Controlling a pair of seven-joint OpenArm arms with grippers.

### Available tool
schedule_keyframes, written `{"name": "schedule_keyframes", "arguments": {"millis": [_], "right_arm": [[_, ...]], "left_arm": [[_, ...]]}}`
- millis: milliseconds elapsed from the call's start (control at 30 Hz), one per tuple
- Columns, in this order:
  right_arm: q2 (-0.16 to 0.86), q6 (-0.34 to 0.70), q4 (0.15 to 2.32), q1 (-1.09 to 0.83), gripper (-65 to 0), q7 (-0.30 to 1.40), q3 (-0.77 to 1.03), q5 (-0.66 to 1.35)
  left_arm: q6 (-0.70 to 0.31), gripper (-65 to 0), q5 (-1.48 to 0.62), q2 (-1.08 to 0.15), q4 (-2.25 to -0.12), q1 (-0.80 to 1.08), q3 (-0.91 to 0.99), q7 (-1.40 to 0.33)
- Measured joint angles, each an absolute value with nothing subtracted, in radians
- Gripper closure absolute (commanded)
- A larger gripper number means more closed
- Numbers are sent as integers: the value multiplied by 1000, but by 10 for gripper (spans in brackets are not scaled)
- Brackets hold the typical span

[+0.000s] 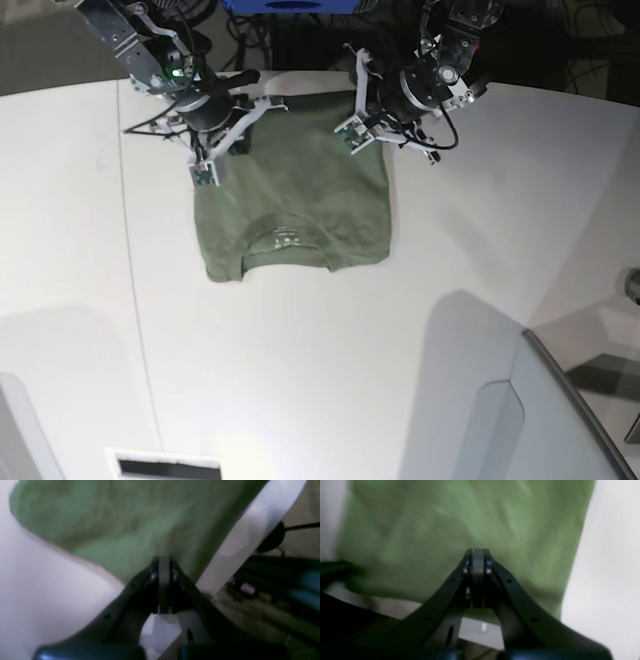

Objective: Layout the t-shirt on the table in an organized manner, then fold the t-shirt properly
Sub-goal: 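Pull both corners apart with both grippers to straighten the edge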

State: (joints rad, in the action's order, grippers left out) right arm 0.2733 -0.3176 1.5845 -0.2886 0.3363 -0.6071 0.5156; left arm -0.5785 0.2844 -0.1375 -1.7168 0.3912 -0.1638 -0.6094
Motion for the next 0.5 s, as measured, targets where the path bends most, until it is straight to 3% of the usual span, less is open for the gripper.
{"name": "schedule_keyframes", "arguments": {"millis": [500], "right_arm": [[257,-318,1541,-311,0,305,-607,511]], "left_arm": [[-579,0,284,-152,-1617,317,-159,-609]]}}
